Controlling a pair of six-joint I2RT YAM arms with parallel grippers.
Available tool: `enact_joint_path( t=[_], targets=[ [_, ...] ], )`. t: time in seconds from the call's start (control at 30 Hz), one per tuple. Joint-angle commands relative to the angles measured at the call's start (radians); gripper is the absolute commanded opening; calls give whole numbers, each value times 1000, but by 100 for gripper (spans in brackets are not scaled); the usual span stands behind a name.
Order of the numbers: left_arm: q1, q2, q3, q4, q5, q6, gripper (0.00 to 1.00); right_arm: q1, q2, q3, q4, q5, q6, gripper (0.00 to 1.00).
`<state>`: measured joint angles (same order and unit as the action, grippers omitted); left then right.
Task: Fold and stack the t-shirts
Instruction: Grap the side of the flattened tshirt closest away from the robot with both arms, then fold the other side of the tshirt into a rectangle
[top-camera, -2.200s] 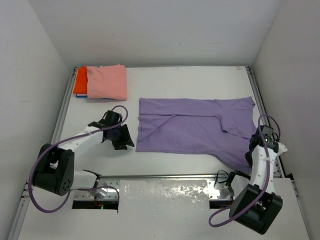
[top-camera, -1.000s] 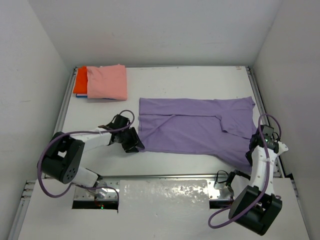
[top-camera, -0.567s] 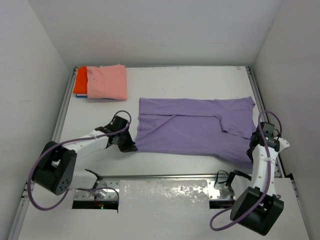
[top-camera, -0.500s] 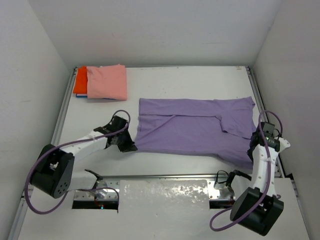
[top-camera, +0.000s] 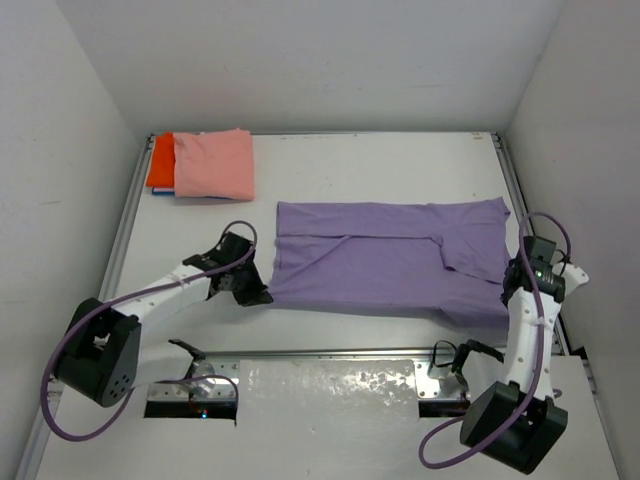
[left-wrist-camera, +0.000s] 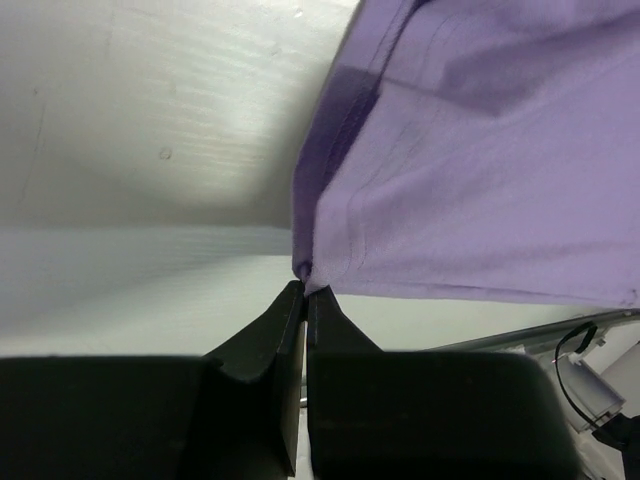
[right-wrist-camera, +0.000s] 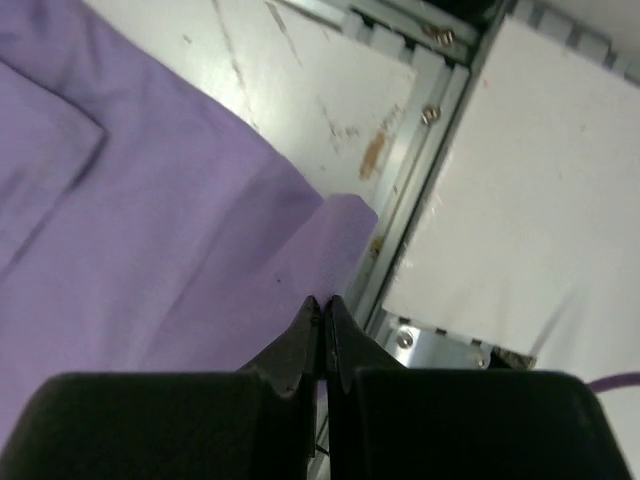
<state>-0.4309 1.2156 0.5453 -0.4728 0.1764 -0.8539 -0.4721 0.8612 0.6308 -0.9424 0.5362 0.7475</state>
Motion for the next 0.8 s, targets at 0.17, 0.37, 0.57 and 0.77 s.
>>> enact_joint_path(
  t=[0.17,0.37,0.57,0.77],
  targets=[
    [109,128,198,16,29,84,0,7,110,170,194,4,-151,0],
    [158,260,365,8,35,130,0,9,211,192,254,-28,-143,0],
    [175,409,497,5,44,145,0,13,312,219,329,-67,-197,0],
    [179,533,619,-16,51,145,0,33,471,320,338,-67,-253,0]
  ],
)
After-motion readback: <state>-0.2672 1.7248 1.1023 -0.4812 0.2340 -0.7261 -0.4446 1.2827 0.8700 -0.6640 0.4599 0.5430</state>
